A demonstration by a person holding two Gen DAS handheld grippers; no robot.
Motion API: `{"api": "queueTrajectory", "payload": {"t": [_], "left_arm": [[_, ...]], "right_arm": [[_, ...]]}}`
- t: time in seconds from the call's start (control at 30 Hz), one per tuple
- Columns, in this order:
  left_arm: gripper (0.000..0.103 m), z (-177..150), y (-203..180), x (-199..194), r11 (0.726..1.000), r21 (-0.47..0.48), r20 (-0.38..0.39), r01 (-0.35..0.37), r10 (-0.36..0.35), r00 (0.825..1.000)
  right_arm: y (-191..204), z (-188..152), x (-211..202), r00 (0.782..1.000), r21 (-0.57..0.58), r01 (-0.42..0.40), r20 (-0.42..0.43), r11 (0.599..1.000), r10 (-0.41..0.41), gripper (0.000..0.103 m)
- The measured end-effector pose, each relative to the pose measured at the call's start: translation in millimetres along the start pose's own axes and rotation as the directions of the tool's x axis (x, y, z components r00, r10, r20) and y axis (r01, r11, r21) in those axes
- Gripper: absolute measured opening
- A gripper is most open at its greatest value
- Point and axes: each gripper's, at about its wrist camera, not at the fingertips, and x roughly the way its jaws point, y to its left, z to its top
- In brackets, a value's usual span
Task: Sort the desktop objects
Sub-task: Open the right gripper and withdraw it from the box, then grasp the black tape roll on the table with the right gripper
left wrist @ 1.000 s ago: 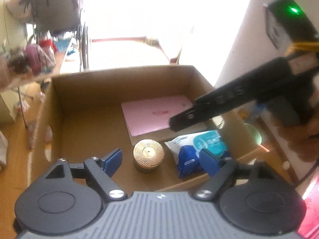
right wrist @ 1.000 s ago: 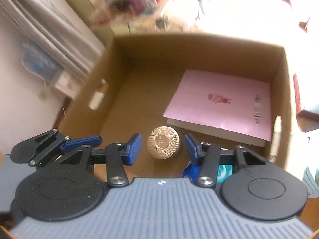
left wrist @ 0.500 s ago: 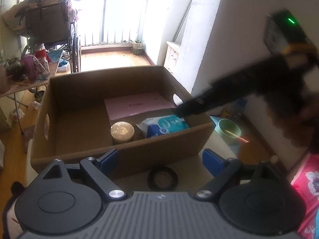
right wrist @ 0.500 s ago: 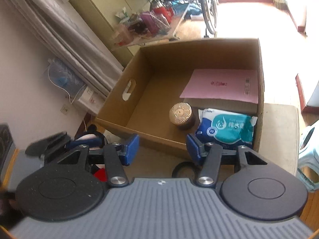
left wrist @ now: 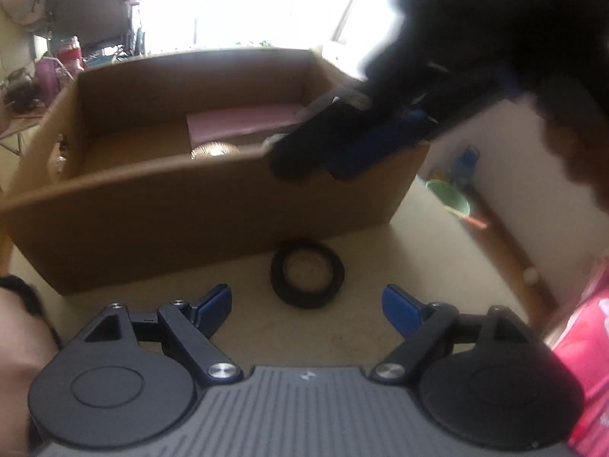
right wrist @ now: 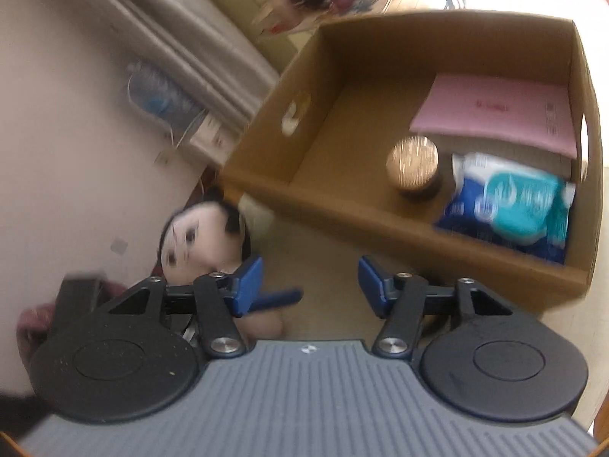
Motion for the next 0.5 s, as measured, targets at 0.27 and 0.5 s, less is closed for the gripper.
{"api": "queueTrajectory", "payload": {"t": [0.27, 0.5], "left_arm": [[0.08, -4, -3, 47, 0.997, 0.072, -0.049, -0.014, 0.018, 0.999], [0.08, -2, -5, 76, 0.991, 0.125, -0.07, -0.053, 0.063, 0.996]], "right_arm": [[-51, -50, 31, 0.991, 0.139, 0.135, -0.019, 0.981, -0.134, 0.053], [-72, -54, 57, 0.976, 0.125, 0.215, 0.003, 0.968, -0.218, 0.046]]}}
